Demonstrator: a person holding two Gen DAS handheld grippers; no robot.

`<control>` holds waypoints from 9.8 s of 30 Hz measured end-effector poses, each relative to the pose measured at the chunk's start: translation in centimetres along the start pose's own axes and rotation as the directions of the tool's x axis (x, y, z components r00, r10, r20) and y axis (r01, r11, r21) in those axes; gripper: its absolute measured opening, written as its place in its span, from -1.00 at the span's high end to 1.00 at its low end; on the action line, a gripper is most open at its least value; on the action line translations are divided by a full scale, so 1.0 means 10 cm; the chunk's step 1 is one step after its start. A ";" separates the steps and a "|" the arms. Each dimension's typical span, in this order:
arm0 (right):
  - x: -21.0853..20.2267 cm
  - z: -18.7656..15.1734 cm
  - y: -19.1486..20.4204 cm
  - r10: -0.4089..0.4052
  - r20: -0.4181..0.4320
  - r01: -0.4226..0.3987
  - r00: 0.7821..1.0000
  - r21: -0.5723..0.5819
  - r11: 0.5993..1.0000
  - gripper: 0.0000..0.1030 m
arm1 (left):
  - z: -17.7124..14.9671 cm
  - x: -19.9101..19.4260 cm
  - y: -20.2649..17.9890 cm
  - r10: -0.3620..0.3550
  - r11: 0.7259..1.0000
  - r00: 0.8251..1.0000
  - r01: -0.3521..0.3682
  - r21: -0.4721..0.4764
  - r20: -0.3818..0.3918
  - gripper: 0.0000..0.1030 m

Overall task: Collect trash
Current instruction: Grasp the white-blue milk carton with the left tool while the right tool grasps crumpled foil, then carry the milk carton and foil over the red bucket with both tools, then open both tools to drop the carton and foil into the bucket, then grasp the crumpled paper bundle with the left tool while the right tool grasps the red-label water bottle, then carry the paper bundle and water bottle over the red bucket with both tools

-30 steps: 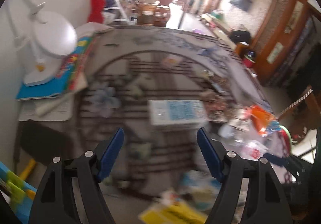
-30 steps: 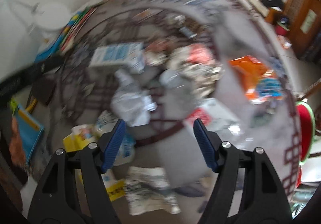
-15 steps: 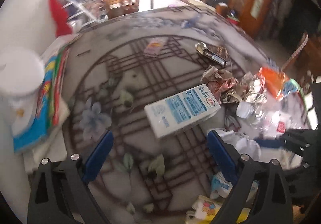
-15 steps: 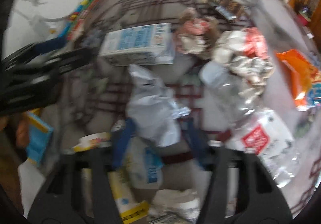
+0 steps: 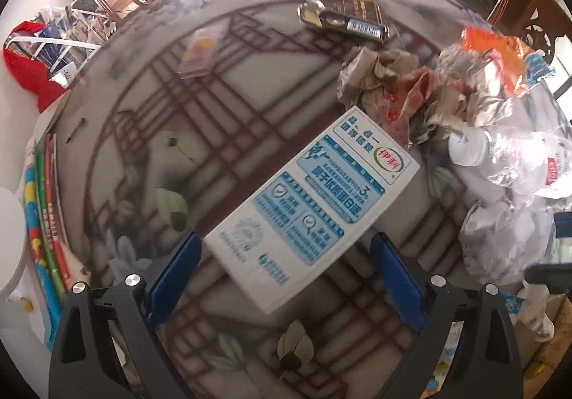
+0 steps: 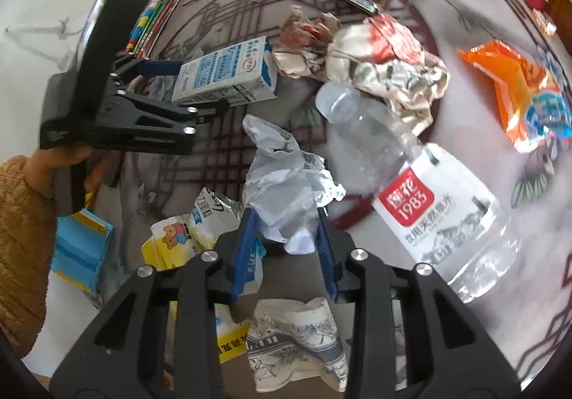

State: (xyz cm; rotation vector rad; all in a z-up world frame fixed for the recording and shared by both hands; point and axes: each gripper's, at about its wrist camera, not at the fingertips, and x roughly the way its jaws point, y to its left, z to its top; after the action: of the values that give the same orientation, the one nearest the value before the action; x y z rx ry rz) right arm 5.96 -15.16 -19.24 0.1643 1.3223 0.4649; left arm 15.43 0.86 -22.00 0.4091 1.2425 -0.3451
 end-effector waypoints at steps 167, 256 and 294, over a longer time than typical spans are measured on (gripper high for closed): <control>-2.62 -1.02 -4.10 -0.457 0.393 0.199 0.798 0.544 0.815 0.23 | 2.12 -0.91 -4.18 -0.485 0.861 0.814 0.509 0.009 0.320 -0.12; 0.03 0.06 -0.40 -0.269 -0.033 0.229 0.962 -0.432 0.872 -0.39 | -0.18 -0.36 -0.04 -0.084 0.739 0.956 0.248 -0.626 0.280 0.26; -1.46 -0.28 -0.80 -0.138 0.381 0.138 0.914 0.029 0.990 -0.10 | -0.18 -1.16 -0.69 -0.017 0.786 0.921 0.253 -0.565 0.389 0.25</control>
State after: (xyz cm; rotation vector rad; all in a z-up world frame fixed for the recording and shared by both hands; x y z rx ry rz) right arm 2.70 -28.79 -9.91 0.1531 0.9416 0.2919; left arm 7.39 -3.97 -12.17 -0.3022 0.9461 -0.1173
